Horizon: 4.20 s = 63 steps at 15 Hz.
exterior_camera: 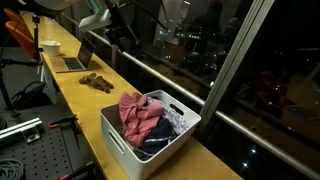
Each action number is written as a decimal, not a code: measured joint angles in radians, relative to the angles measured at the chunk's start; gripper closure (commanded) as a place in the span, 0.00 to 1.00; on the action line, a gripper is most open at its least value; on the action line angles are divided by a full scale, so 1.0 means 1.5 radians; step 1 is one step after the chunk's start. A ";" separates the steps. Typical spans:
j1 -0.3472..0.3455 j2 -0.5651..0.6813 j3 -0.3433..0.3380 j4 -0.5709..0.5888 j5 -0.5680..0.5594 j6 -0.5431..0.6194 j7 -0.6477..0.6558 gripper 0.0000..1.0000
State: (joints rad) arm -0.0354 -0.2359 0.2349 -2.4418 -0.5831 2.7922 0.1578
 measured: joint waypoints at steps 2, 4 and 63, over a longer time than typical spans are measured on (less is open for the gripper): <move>0.012 0.043 0.055 0.020 -0.020 0.000 0.049 0.00; 0.022 0.104 0.099 0.053 -0.045 0.000 0.090 0.00; 0.302 0.656 0.007 0.474 0.148 -0.135 -0.164 0.51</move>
State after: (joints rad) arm 0.4173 0.7478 0.2453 -1.7315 -0.3612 2.5903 -0.0882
